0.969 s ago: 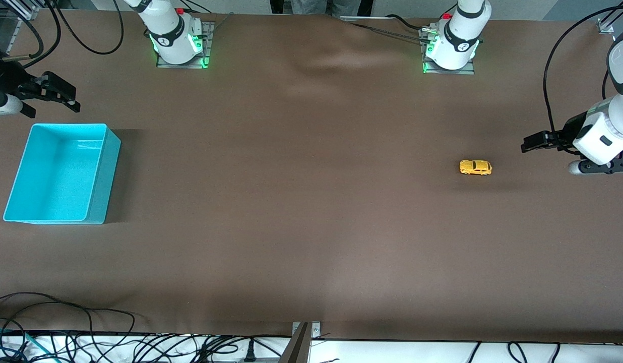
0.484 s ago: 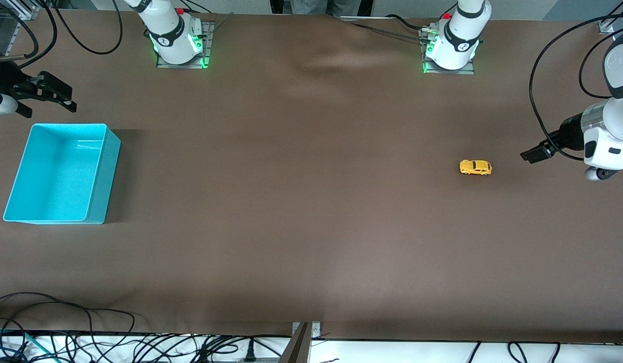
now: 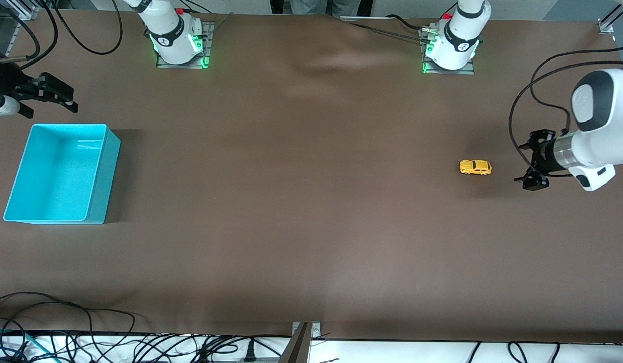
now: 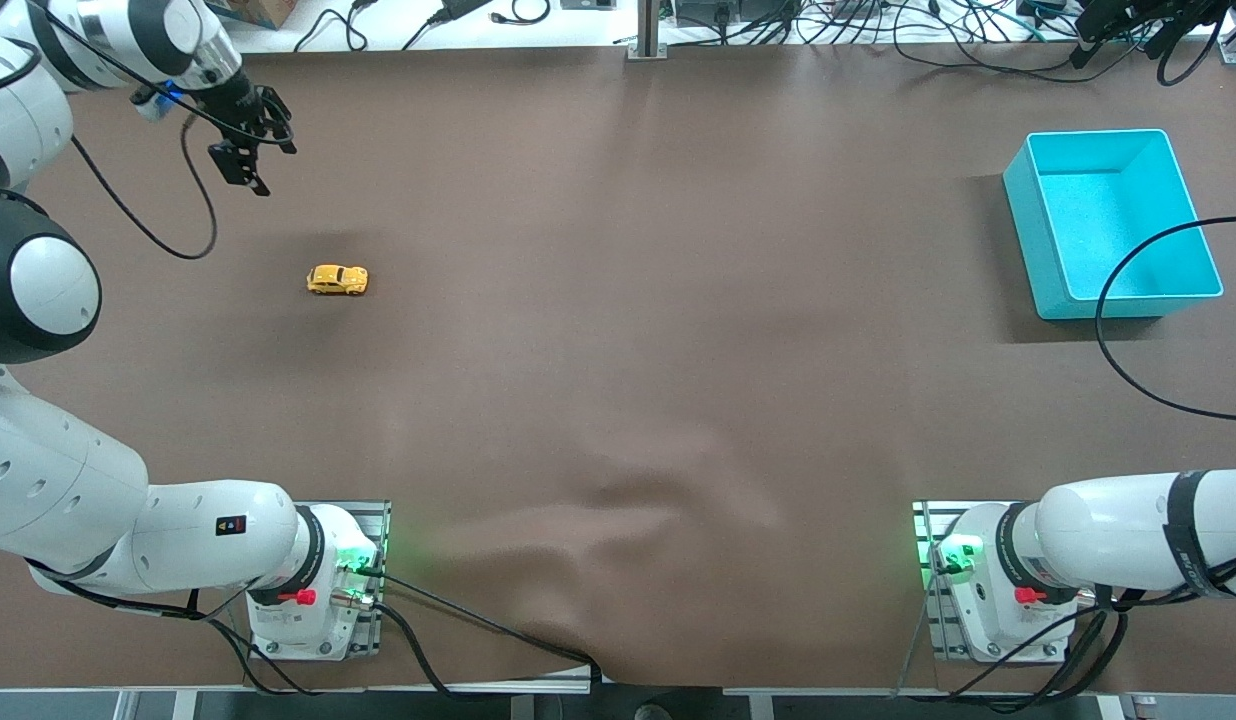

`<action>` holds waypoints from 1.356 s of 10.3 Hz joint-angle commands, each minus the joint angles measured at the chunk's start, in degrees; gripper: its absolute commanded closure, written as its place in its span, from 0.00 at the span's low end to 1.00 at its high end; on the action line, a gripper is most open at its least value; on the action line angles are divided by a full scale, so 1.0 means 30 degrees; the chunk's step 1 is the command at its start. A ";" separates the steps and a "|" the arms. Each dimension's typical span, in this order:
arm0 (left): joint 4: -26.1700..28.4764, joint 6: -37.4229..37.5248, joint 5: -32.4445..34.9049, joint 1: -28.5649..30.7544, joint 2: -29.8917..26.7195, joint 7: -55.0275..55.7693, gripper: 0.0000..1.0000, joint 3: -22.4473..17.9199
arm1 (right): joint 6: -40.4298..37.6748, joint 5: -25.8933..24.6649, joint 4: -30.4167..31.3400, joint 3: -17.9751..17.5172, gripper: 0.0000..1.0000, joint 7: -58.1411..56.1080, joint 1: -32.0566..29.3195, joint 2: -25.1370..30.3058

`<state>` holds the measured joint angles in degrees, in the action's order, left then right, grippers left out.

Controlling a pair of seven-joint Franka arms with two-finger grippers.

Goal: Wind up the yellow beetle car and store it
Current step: 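Lower the left gripper onto the yellow beetle car and grasp it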

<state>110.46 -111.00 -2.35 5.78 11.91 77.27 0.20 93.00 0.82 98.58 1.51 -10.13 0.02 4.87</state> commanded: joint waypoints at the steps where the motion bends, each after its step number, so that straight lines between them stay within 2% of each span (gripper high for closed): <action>1: 0.2400 -0.2801 -0.0330 0.0006 -0.0482 0.2067 0.00 0.0052 | -0.0267 -0.0010 -0.0193 0.0023 0.00 -0.0342 -0.0035 -0.0244; 4: 0.5823 -0.7306 -0.0330 -0.0052 -0.0861 0.3269 0.00 0.0140 | -0.0238 0.0222 -0.0223 0.0052 0.00 -0.0342 -0.0035 -0.0771; 7: 0.8318 -1.1471 -0.0039 -0.0081 -0.0572 0.3541 0.00 0.0403 | -0.0267 0.0283 -0.0252 0.0052 0.00 -0.0313 -0.0035 -0.1006; 11: 0.9116 -1.5079 -0.0037 -0.0111 0.1358 0.3626 0.00 0.0403 | -0.0589 0.0689 -0.0368 0.0052 0.00 -0.0167 -0.0035 -0.1094; 14: 0.9206 -1.5382 -0.0037 -0.0227 0.2006 0.3627 0.02 0.0403 | -0.1085 0.0781 -0.0864 0.0430 0.00 -0.0604 -0.0035 -0.0948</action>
<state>137.83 -156.03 -2.34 5.66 17.17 87.37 1.44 91.94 1.97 98.21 1.64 -10.17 0.02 1.95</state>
